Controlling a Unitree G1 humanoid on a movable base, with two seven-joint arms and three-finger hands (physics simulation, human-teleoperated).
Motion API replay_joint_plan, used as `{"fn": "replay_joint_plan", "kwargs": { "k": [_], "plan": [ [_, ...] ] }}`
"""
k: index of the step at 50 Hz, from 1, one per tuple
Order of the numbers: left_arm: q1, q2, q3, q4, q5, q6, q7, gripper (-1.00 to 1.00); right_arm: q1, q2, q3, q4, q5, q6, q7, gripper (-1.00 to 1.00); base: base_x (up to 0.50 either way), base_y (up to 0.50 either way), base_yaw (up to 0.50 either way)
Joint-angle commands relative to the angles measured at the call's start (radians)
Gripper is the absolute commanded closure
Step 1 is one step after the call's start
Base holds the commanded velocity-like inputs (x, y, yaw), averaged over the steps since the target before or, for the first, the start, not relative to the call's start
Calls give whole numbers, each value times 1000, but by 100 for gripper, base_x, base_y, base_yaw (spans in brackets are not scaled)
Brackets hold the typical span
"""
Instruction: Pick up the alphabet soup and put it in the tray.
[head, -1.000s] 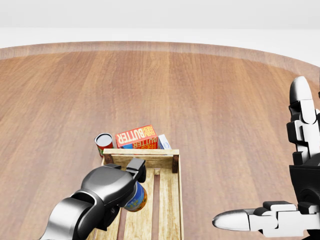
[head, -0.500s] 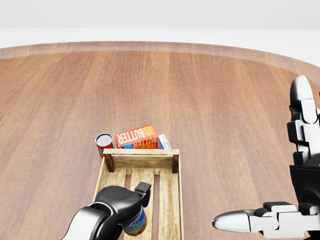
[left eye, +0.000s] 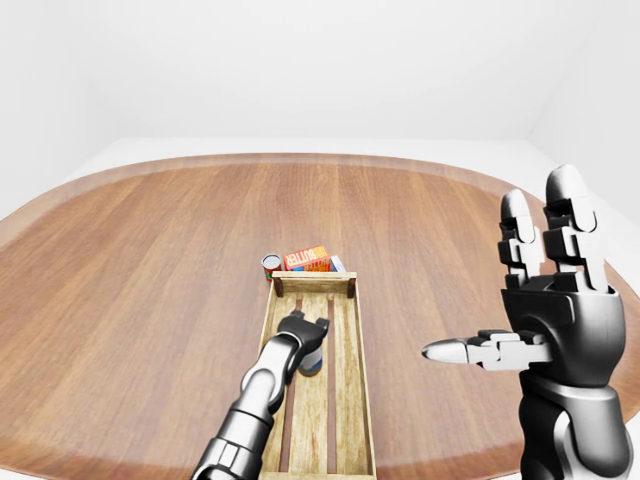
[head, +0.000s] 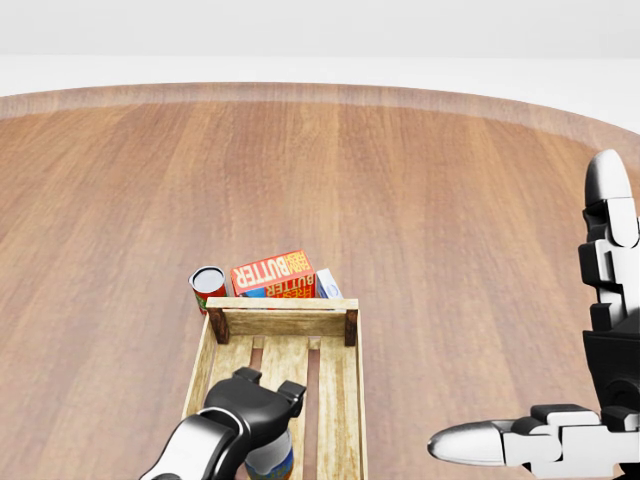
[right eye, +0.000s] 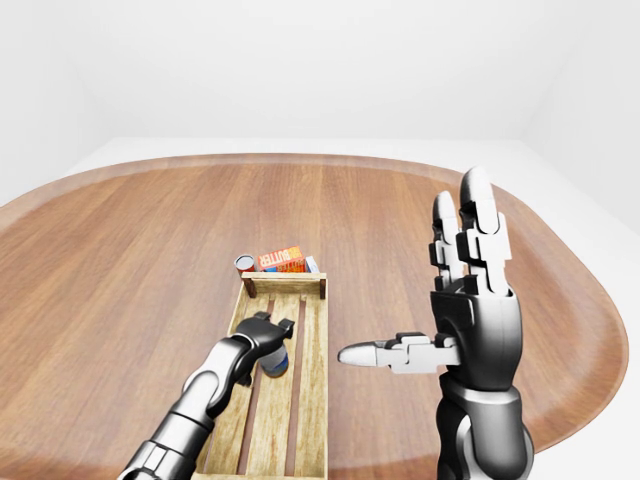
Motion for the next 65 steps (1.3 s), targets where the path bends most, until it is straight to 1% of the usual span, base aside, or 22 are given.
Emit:
{"fn": "replay_joint_plan", "kwargs": {
  "k": [1,9,15,19,20,21,23,24,29,32,38,41,45,49,50,51,54,56,59,60,63,65],
  "plan": [
    [-31,-4,8,66,65,0,49,-100,-1,2,-5,0,7,0,-3,-100,0,0,0],
    [-27,-1,9,50,60,0,47,-100,0,1,-1,4,4,0,-3,-100,0,0,0],
    [-29,5,25,-4,32,0,12,-100,0,1,-6,4,7,0,-3,-100,0,0,0],
    [-11,7,37,-106,-15,0,-49,-100,0,0,0,5,3,0,-4,-100,0,0,0],
    [-3,6,44,-168,-42,0,-80,-100,-1,0,-2,6,4,0,-4,-100,0,0,0],
    [3,7,46,-199,-55,0,-87,-100,0,0,-2,6,4,0,-4,-100,0,0,0],
    [20,10,54,-291,-94,0,-87,-100,-1,0,-5,3,7,0,-3,-100,0,0,0],
    [34,10,63,-379,-124,0,-87,-100,-1,0,-6,4,7,0,-3,-100,0,0,0],
    [57,40,88,-496,-151,0,-87,-100,-4,0,-5,1,10,0,-4,-100,0,0,0],
    [63,59,138,-633,-229,0,-87,-100,-2,0,-2,4,6,0,-5,-100,0,0,0],
    [39,103,219,-717,-337,0,-87,-100,-2,0,-2,-7,6,0,-6,-100,0,0,0],
    [56,141,269,-757,-389,0,-87,-100,-4,-1,-3,-10,7,0,-6,-100,0,0,0],
    [93,173,315,-793,-436,0,-87,-100,-4,0,-3,-14,7,0,-7,-100,0,0,0],
    [97,210,399,-838,-519,0,-87,-100,-5,-1,0,-22,6,0,-7,-100,0,0,0],
    [90,225,441,-857,-577,0,-87,-100,-5,-1,0,-21,5,0,-8,-100,0,0,0],
    [94,237,461,-864,-607,0,-87,-100,-5,-1,0,-22,5,0,-7,-100,0,0,0],
    [125,256,499,-851,-682,0,-87,-100,-6,-1,-3,-29,9,0,-7,-100,0,0,0],
    [157,267,528,-759,-720,0,-87,-100,-7,0,-3,-31,12,0,-6,-100,0,0,0],
    [159,280,548,-669,-785,0,-87,-100,-2,0,3,-45,8,0,-6,-100,0,0,0],
    [169,295,563,-585,-829,0,-87,-100,0,0,-1,-53,12,0,-5,-100,0,0,0],
    [162,316,570,-462,-889,0,-87,-100,-1,1,-2,-47,10,0,-3,-100,0,0,0],
    [135,330,564,-293,-979,0,-87,-100,-1,2,3,-42,6,0,-5,-100,0,0,0]
  ]
}}
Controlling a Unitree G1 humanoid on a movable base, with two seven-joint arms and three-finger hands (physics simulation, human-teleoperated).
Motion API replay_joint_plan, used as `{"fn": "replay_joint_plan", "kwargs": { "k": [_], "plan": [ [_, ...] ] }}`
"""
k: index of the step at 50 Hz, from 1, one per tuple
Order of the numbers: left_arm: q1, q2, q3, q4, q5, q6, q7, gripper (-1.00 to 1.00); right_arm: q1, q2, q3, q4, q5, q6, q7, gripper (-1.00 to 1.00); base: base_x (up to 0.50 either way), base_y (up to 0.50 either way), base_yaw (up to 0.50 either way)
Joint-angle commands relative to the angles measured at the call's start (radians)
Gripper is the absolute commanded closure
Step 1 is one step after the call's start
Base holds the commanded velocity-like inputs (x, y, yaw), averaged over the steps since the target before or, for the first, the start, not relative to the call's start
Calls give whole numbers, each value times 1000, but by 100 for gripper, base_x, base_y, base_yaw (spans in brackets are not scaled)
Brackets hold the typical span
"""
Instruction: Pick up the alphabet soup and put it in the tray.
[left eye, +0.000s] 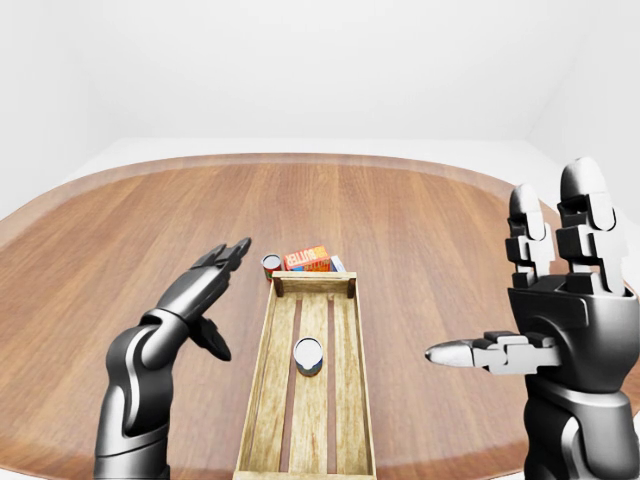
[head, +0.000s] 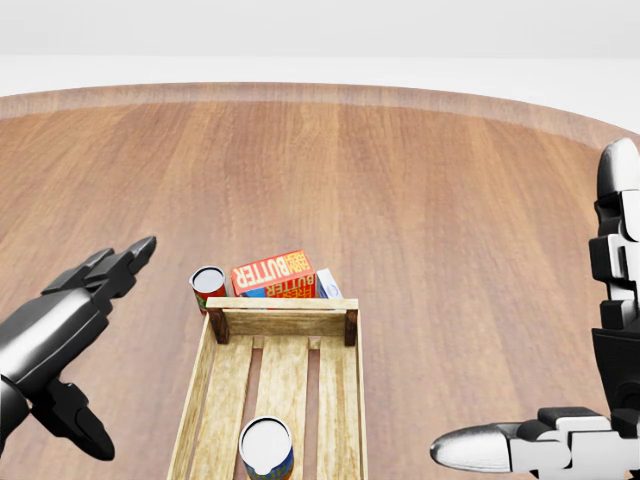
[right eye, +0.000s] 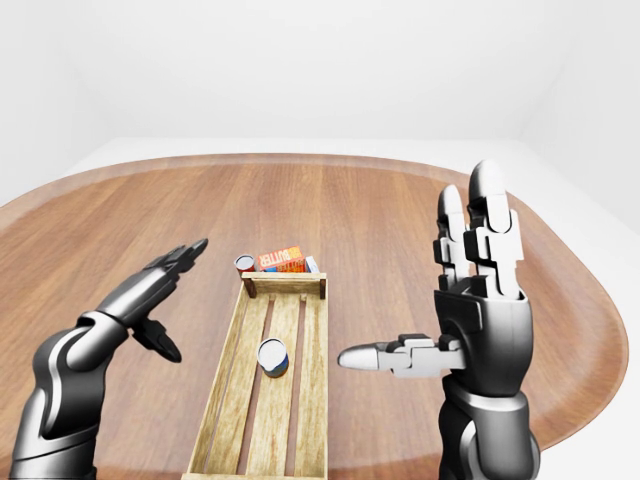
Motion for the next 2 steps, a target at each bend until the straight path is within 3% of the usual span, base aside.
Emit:
{"fn": "replay_joint_plan", "kwargs": {
  "k": [1,2],
  "plan": [
    [4,78,75,384,-317,0,0,-100,2,2,5,-6,-4,0,1,-100,0,0,0],
    [-2,73,59,461,-364,0,0,-100,2,1,8,-2,-8,0,0,-100,0,0,0]
  ]
}}
